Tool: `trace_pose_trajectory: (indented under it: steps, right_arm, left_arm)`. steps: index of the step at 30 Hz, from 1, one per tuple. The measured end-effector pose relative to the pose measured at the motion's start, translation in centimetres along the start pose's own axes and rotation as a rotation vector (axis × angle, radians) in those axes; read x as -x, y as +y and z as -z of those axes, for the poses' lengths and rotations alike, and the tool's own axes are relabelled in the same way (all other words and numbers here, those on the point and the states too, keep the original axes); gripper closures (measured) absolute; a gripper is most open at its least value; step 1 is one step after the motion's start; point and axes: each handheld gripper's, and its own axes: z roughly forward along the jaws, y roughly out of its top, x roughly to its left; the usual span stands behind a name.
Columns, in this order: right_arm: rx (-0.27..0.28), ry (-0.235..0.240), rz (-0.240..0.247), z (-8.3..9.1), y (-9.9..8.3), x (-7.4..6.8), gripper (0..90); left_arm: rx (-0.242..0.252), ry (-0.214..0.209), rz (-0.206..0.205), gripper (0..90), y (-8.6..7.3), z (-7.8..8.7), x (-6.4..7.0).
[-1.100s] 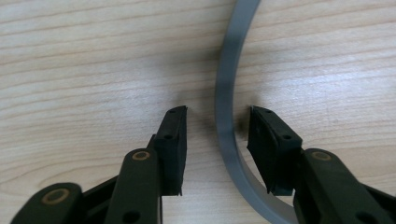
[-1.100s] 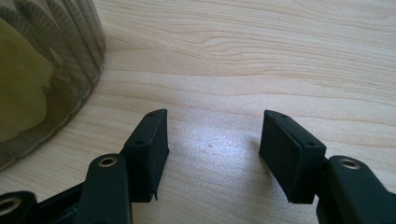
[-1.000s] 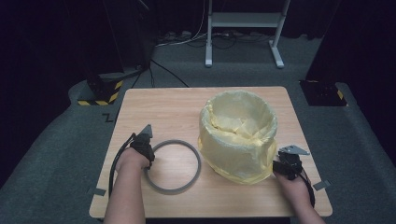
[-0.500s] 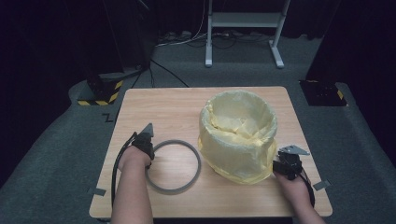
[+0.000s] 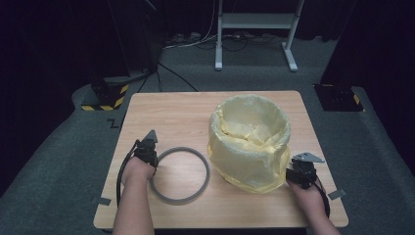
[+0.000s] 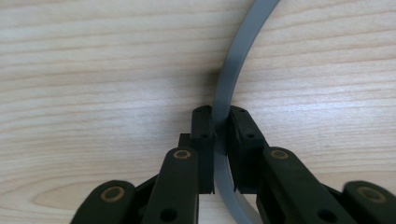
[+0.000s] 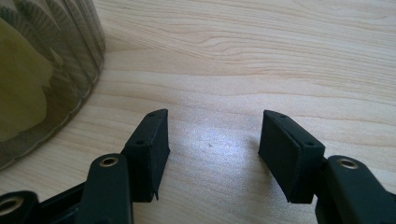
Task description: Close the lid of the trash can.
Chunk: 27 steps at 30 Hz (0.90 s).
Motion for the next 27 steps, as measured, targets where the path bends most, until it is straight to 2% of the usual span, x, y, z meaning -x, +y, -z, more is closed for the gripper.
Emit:
trace_pose_trajectory:
  steps: [1, 2, 3, 5, 6, 7, 8, 9, 10, 12, 16, 17, 18, 20, 21, 22, 23, 24, 25, 26, 27]
  right_arm:
    - [0.0, 0.001, 0.0, 0.0, 0.0, 0.0, 41.8]
    - [0.0, 0.002, 0.0, 0.0, 0.0, 0.0, 41.5]
    - [0.0, 0.001, 0.0, 0.0, 0.0, 0.0, 41.5]
    - [-0.001, 0.0, 0.0, 0.0, 0.0, 0.0, 41.5]
    - [-0.001, 0.0, -0.001, 0.0, 0.0, 0.0, 41.4]
    - [0.0, 0.0, 0.002, 0.0, 0.0, 0.1, 41.5]
    - [0.0, 0.0, 0.002, 0.0, 0.0, 0.1, 41.5]
    - [0.001, 0.002, 0.001, 0.0, 0.0, 0.1, 41.6]
    - [0.0, 0.003, -0.003, 0.0, 0.0, 0.1, 41.8]
    - [0.001, 0.004, -0.008, 0.0, 0.0, 0.1, 41.7]
    - [0.008, 0.011, -0.016, 0.1, 0.0, 0.2, 43.3]
    - [0.008, 0.011, -0.016, 0.1, 0.0, 0.2, 43.3]
    - [0.035, 0.006, -0.007, 0.2, 0.0, 0.3, 43.5]
    - [0.042, 0.006, -0.012, 0.3, 0.0, 0.4, 43.2]
    - [0.049, 0.01, -0.021, 0.4, 0.0, 0.4, 42.7]
    - [0.061, 0.009, -0.02, 0.5, 0.1, 0.4, 42.5]
    - [0.071, 0.006, -0.012, 0.6, 0.1, 0.4, 42.4]
    - [0.083, 0.005, -0.015, 0.8, 0.1, 0.4, 42.1]
    - [0.11, 0.001, -0.016, 1.3, 0.2, 0.5, 41.7]
    - [0.11, 0.001, -0.016, 1.3, 0.2, 0.5, 41.7]
    - [0.136, -0.006, -0.008, 1.6, 0.3, 0.5, 41.7]
  left_arm:
    - [0.037, -0.035, 0.005, 82.4, -0.6, 0.1, -0.4]
    - [0.042, -0.053, 0.006, 82.5, -0.9, 0.3, -0.6]
    - [0.042, -0.053, 0.006, 82.7, -0.9, 0.3, -0.6]
    - [0.052, -0.081, 0.004, 82.7, -1.5, 0.7, -0.9]
    - [0.064, -0.077, -0.012, 82.7, -1.9, 0.9, -1.0]
    - [0.082, -0.102, -0.009, 82.9, -2.4, 1.3, -1.4]
    - [0.082, -0.102, -0.009, 83.0, -2.4, 1.3, -1.4]
    - [0.087, -0.12, -0.003, 83.0, -2.7, 1.4, -1.7]
    - [0.094, -0.144, 0.02, 83.0, -3.0, 1.4, -1.9]
    - [0.099, -0.155, 0.015, 83.1, -3.3, 1.5, -2.4]
    - [0.112, -0.225, 0.057, 83.3, -4.1, 2.0, -3.4]
    - [0.112, -0.225, 0.057, 83.3, -4.1, 2.0, -3.4]
    - [0.109, -0.259, 0.068, 83.4, -4.4, 2.2, -3.8]
    - [0.109, -0.275, 0.076, 83.5, -4.5, 2.2, -3.9]
    - [0.109, -0.299, 0.075, 83.5, -4.6, 2.3, -4.1]
    - [0.123, -0.318, 0.091, 83.5, -4.7, 2.2, -4.1]
    - [0.118, -0.33, 0.082, 83.5, -4.8, 2.3, -4.3]
    - [0.128, -0.346, 0.095, 83.6, -4.9, 2.3, -4.3]
    - [0.132, -0.378, 0.093, 83.6, -5.2, 2.4, -4.7]
    - [0.132, -0.378, 0.093, 83.6, -5.2, 2.4, -4.7]
    - [0.14, -0.402, 0.097, 83.7, -5.4, 2.4, -5.0]
